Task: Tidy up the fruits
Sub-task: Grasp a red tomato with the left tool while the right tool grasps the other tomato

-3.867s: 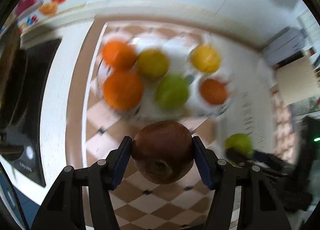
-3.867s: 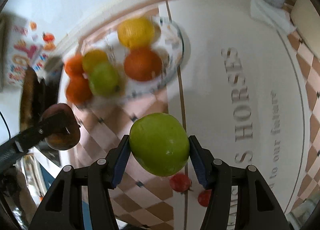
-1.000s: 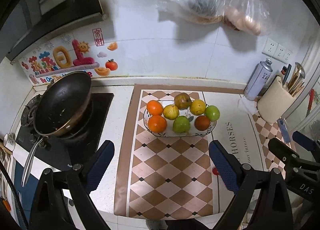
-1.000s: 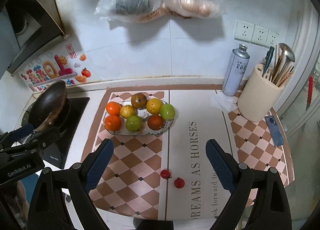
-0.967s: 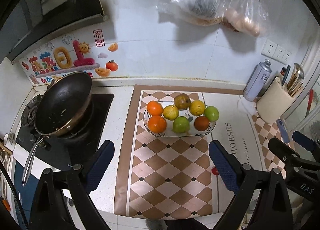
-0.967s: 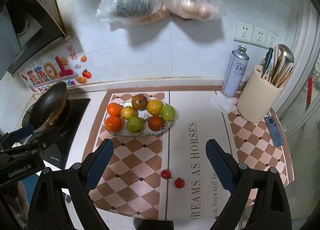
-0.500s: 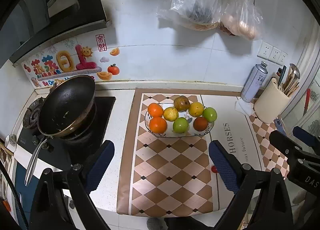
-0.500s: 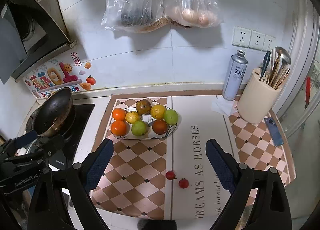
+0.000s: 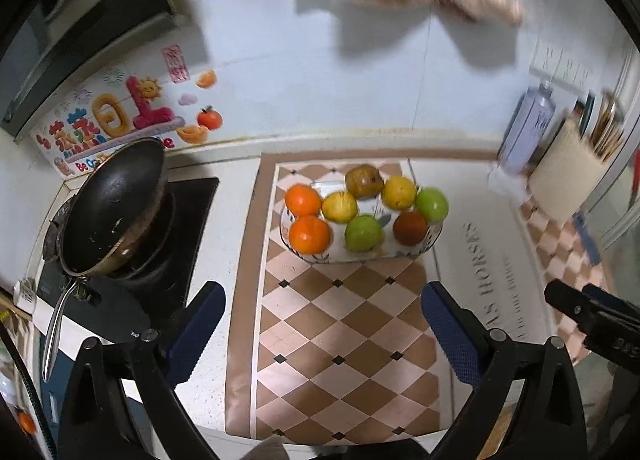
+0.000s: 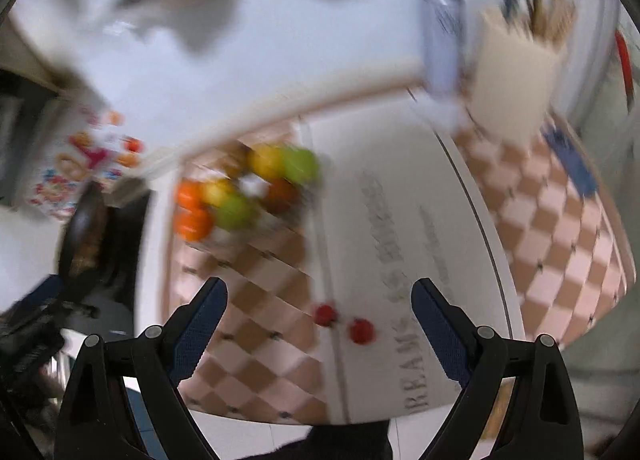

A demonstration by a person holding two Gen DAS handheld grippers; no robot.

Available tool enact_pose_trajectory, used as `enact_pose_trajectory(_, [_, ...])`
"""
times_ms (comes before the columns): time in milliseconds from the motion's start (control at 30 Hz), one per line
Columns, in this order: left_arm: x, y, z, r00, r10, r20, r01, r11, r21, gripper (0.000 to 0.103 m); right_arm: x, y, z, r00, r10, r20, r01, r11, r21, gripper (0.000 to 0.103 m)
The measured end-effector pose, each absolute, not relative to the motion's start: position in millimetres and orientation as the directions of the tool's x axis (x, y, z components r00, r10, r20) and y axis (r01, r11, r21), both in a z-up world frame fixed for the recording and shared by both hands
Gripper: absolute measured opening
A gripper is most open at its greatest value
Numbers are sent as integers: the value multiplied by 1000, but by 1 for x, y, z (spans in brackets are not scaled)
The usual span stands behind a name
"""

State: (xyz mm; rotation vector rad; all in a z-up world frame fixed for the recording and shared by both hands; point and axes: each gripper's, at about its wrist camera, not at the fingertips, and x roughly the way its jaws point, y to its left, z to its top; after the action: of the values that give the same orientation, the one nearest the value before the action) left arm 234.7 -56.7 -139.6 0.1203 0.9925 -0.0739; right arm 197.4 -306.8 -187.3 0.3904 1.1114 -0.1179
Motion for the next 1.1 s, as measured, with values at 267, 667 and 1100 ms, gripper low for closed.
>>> enact_pose_trajectory(267, [259, -106, -222, 381, 37, -924, 213, 969, 126, 100, 200, -325, -315, 254, 198, -947, 344, 897, 279, 68])
enact_pose_trajectory(667, [279, -146, -291, 194, 36, -980, 290, 953, 92, 100, 200, -314, -360, 240, 210, -948, 294, 915, 277, 34])
enact_pose_trajectory(1100, [268, -212, -342, 25, -67, -997, 438, 898, -49, 70, 169, -376, -341, 264, 132, -955, 413, 880, 236, 34])
